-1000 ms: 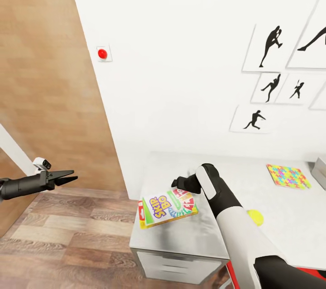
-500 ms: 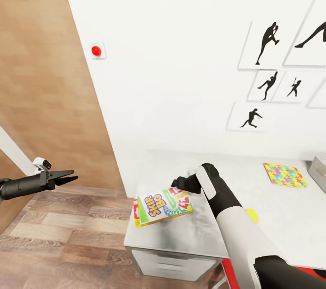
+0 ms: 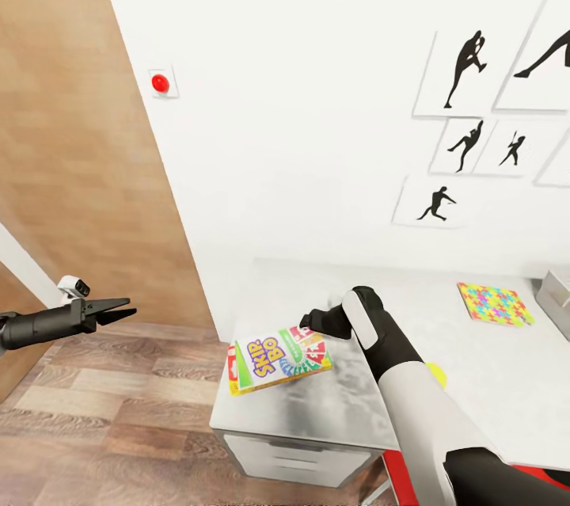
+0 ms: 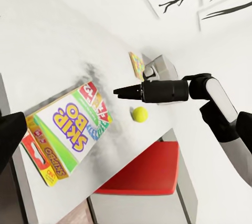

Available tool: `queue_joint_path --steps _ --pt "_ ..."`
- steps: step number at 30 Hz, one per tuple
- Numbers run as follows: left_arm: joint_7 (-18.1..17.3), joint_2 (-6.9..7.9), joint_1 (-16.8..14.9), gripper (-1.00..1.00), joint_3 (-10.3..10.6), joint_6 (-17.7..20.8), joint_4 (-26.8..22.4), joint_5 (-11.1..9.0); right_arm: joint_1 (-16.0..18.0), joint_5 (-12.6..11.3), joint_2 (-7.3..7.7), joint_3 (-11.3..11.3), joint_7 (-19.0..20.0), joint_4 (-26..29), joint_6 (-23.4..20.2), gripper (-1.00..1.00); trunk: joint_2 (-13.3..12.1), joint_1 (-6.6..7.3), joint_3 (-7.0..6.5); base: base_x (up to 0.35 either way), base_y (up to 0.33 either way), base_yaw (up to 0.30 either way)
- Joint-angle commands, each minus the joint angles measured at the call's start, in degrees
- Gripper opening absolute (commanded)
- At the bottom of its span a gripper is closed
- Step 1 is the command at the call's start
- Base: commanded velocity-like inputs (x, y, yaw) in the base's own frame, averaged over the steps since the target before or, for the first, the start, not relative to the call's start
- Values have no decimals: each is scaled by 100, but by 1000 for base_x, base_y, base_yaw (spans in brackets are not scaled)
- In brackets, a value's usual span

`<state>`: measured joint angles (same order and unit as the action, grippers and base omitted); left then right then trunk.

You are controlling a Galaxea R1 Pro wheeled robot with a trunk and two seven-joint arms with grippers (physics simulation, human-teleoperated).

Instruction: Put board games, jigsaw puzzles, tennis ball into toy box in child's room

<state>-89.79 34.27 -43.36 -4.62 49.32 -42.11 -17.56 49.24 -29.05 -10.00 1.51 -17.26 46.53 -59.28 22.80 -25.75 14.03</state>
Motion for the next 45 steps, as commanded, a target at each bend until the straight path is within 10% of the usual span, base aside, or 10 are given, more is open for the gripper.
queue_joint_path --steps 1,45 --pt "-21 2 -5 100 4 61 0 -2 4 -57 0 7 -58 5 -13 100 12 -3 20 0 -2 0" --pt "-21 0 -6 100 5 61 -2 -2 -2 -57 0 8 -58 5 -4 100 12 -3 425 0 0 0"
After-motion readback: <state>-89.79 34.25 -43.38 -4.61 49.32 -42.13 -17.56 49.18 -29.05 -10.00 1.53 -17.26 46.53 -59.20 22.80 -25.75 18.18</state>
